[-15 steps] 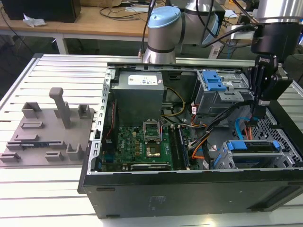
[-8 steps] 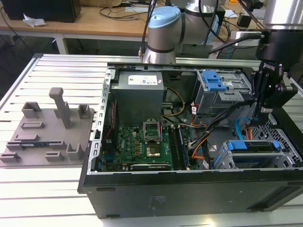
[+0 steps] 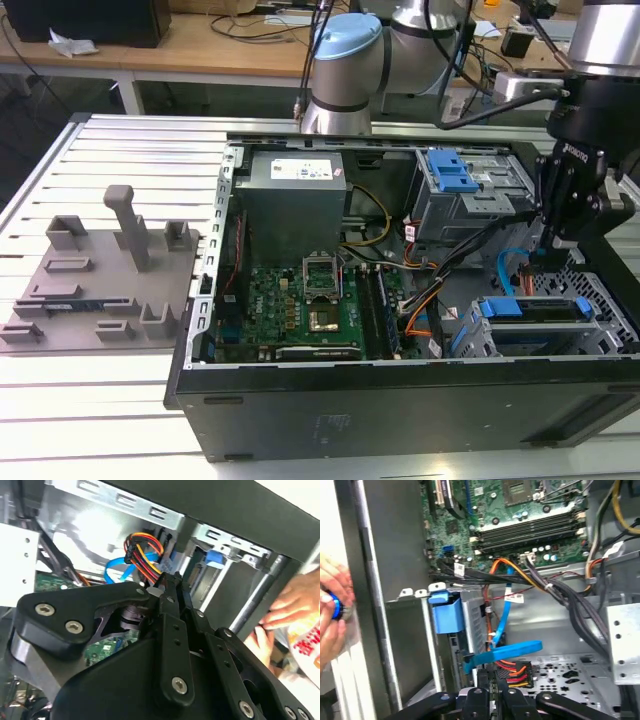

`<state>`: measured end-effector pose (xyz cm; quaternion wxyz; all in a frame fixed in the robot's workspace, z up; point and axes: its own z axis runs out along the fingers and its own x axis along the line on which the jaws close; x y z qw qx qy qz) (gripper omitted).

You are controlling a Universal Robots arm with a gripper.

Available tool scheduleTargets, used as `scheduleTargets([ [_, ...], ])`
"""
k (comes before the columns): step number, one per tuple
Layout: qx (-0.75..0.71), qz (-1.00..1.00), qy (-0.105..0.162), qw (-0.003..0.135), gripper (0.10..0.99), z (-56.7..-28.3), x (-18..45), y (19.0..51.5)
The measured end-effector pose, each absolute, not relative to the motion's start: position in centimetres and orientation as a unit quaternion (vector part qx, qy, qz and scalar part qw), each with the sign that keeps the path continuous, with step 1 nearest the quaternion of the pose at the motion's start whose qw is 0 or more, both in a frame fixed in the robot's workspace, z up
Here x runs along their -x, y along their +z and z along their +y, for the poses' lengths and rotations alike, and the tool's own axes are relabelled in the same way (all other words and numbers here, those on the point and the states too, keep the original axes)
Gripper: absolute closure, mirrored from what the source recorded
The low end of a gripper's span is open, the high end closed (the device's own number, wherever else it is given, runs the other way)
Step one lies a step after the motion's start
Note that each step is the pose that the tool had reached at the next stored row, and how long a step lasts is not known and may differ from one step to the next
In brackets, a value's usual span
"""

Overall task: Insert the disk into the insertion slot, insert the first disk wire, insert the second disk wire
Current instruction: 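Insert the first disk wire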

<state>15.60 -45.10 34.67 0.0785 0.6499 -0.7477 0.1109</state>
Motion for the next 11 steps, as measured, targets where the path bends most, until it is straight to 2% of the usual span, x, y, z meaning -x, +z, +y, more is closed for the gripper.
scheduleTargets([
  [7,-0.655,-0.744,0.101,0.086,0.918,-45.8,-16.6,34.7],
  [11,-0.662,-0.741,0.085,0.074,0.918,-46.0,-16.7,34.7],
])
